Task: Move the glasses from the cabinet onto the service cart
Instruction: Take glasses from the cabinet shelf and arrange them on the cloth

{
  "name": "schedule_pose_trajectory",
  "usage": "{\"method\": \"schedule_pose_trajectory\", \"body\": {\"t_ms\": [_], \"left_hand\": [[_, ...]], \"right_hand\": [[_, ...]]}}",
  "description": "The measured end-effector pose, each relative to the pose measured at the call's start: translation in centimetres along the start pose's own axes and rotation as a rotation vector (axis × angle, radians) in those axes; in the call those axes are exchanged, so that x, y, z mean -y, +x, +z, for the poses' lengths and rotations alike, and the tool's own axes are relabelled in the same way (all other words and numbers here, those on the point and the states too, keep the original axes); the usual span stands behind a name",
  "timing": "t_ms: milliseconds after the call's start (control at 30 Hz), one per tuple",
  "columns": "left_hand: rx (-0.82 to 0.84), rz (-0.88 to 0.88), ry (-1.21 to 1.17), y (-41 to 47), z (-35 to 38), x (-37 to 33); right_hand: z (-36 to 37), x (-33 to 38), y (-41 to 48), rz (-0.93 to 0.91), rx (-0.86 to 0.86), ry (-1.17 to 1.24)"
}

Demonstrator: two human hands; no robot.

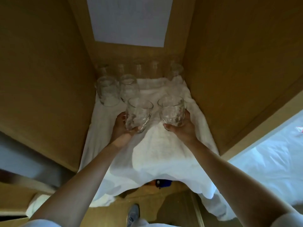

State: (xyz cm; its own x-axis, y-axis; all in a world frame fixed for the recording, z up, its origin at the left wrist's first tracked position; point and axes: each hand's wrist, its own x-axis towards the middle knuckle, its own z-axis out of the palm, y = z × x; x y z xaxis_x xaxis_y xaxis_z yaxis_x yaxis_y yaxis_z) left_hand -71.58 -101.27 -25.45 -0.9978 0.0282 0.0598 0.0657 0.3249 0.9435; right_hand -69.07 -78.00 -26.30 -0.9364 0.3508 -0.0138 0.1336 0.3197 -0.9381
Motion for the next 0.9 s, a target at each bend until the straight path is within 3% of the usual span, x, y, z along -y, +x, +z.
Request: {"method": "schedule_pose_trajectory", "body": {"t_ms": [167, 367, 500, 700, 900], "left_hand": [[-0.086, -0.029, 0.006, -0.2, -1.9, -0.9], [-0.124, -0.021, 0.053, -1.3, -3.0, -0.5], [-0.148, -0.018, -0.052, -2.1, -3.1, -1.8], [-0.153, 0.151, 0.241, -2.1, -3.7, -4.2], [-0.037, 0.307, 0.421, -1.0, -2.4, -5.4]], "right_hand": [[-0.3, 0.3, 1.1, -0.004, -0.005, 0.101], [-0.9, 1.3, 1.0, -0.136, 0.034, -0.079], [-0.2, 1.0, 0.6, -0.112, 0.02, -0.034], [0.3, 3.5, 2.3, -0.14, 0.004, 0.097], [0.7, 5.4, 2.6, -0.354, 0.162, -0.126]]}}
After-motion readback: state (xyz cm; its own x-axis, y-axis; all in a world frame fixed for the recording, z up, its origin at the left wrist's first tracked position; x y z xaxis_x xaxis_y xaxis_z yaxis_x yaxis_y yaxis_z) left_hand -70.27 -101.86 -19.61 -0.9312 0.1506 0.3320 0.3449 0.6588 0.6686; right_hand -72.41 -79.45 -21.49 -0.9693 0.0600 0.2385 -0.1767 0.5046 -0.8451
